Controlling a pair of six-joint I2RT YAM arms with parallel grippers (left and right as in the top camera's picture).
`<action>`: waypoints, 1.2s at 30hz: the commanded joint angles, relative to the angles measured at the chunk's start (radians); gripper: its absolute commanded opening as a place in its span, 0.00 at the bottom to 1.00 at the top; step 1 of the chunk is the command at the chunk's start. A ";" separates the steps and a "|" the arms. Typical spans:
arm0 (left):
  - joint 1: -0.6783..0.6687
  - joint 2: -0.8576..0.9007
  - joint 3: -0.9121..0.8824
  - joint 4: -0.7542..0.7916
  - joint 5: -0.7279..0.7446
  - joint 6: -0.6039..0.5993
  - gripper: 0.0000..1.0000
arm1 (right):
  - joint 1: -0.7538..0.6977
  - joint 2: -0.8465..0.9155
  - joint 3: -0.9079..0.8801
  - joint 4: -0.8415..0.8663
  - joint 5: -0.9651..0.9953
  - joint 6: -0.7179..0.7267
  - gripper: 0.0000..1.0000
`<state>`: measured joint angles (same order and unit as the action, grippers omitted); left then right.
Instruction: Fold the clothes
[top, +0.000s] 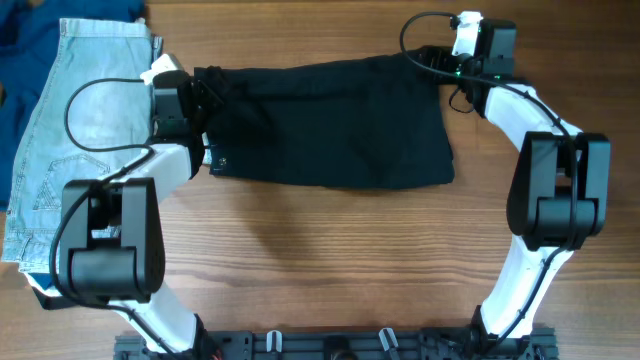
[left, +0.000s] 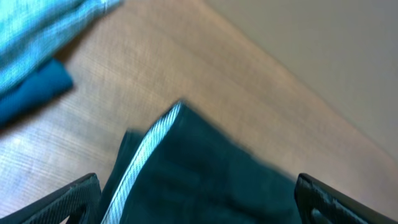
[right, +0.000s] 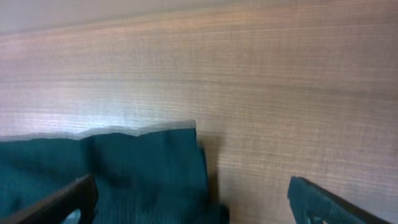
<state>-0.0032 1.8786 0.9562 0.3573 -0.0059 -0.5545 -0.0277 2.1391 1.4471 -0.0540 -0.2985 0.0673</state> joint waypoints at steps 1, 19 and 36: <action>0.008 -0.143 0.005 -0.142 0.055 0.062 1.00 | -0.004 -0.099 0.059 -0.159 -0.016 0.017 1.00; 0.095 0.019 0.005 -0.426 0.163 0.508 1.00 | 0.103 -0.213 0.060 -0.550 -0.035 -0.146 1.00; 0.090 -0.080 0.040 -0.591 0.308 0.435 0.04 | 0.101 -0.213 0.048 -0.535 -0.035 -0.056 0.14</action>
<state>0.0528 1.8973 0.9936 -0.1356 0.2951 -0.0780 0.0753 1.9194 1.5021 -0.5903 -0.3363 -0.0277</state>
